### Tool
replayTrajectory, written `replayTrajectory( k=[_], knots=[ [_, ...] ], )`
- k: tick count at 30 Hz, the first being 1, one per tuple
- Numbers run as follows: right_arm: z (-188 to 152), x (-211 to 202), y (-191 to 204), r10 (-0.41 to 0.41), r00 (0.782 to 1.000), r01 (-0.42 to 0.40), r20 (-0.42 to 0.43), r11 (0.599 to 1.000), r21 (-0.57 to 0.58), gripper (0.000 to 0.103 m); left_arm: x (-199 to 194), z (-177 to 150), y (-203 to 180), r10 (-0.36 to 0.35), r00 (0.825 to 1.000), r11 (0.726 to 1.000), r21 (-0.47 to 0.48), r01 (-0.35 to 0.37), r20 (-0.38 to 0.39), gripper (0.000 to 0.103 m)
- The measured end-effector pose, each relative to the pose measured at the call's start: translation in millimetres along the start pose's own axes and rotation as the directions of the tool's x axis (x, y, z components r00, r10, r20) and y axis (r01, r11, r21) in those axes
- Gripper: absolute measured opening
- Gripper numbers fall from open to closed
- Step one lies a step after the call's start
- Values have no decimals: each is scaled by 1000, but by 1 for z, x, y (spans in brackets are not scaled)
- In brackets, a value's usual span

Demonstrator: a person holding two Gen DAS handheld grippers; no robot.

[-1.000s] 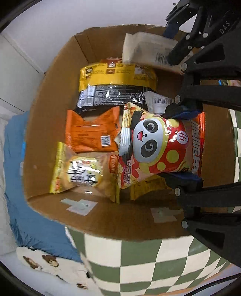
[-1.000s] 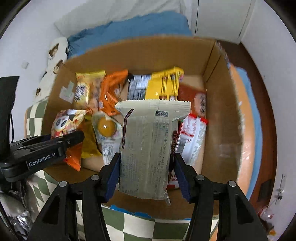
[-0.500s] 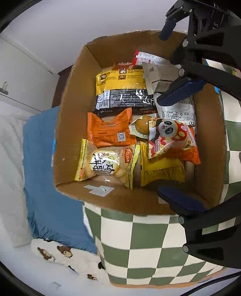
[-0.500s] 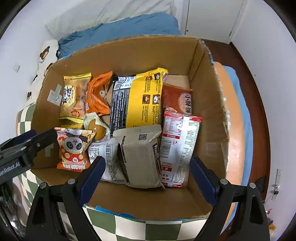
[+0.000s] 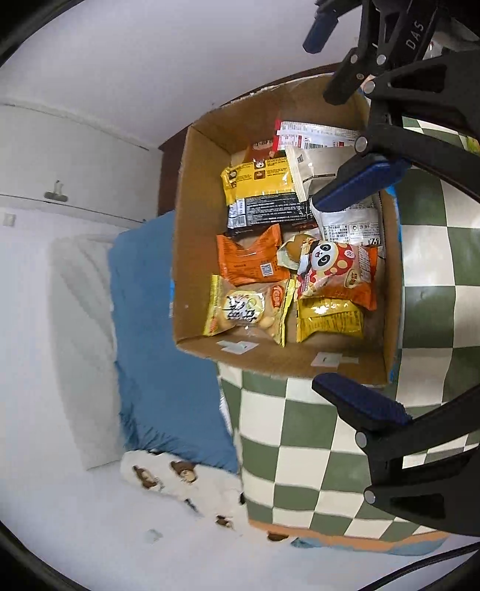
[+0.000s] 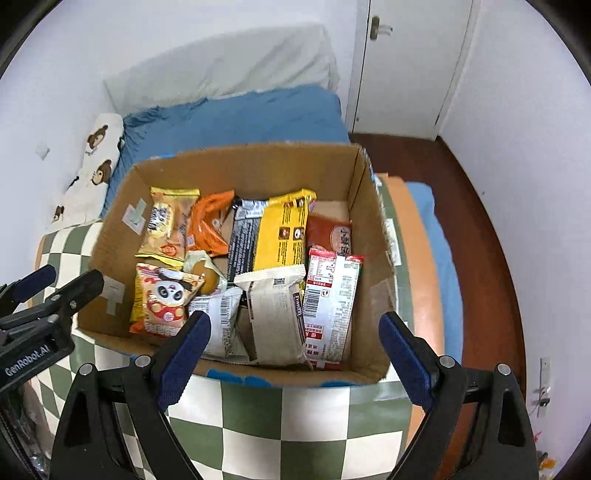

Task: Organize snacks
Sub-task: 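Carry both packets into the box and open both tools to drop them, then grasp the green candy bag with the right tool while the left tool grasps the red packet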

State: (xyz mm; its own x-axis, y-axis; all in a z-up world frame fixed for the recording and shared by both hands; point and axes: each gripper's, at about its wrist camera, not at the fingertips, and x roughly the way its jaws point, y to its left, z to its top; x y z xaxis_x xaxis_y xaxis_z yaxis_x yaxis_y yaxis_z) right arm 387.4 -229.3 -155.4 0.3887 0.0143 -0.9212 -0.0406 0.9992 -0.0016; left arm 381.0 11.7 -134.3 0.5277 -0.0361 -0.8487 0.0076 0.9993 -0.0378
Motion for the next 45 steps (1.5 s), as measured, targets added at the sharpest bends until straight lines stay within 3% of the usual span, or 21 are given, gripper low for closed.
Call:
replayTrajectory(
  k=[18, 23, 27, 30, 32, 35, 38, 42, 43, 44, 45],
  knots=[
    [-52, -99, 6, 55, 987, -57, 151, 998, 14, 95, -98, -39, -11, -18, 987, 1000, 17, 15, 159, 89],
    [-77, -107, -9, 103, 987, -113, 123, 991, 76, 95, -106, -66, -17, -39, 992, 999, 31, 35, 120, 89],
    [-119, -92, -35, 135, 990, -139, 35, 976, 165, 95, -88, -118, -36, -86, 996, 993, 78, 86, -15, 89],
    [-169, -67, -63, 156, 985, -131, -74, 955, 266, 95, -57, -169, -62, -138, 975, 977, 137, 163, -177, 89],
    [-196, -52, -79, 155, 979, -107, -131, 944, 312, 95, -35, -207, -87, -156, 940, 952, 207, 224, -304, 89],
    [-241, -32, -104, 148, 967, -61, -206, 924, 378, 95, -13, -245, -115, -168, 890, 911, 279, 304, -423, 89],
    [-270, -22, -120, 140, 961, -29, -241, 911, 411, 95, 9, -268, -138, -169, 850, 886, 301, 352, -499, 89],
    [-290, -10, -134, 149, 954, -17, -260, 894, 448, 95, 43, -283, -159, -163, 828, 879, 302, 368, -536, 88],
    [-294, -8, -136, 152, 953, -17, -262, 890, 455, 95, 48, -285, -161, -164, 830, 879, 302, 368, -534, 72],
    [-298, -5, -137, 156, 952, -17, -263, 886, 463, 95, 54, -286, -163, -151, 833, 882, 307, 356, -532, 47],
    [-296, -2, -138, 166, 950, -24, -264, 883, 469, 95, 59, -287, -164, -129, 835, 887, 314, 339, -535, 41]
  ],
)
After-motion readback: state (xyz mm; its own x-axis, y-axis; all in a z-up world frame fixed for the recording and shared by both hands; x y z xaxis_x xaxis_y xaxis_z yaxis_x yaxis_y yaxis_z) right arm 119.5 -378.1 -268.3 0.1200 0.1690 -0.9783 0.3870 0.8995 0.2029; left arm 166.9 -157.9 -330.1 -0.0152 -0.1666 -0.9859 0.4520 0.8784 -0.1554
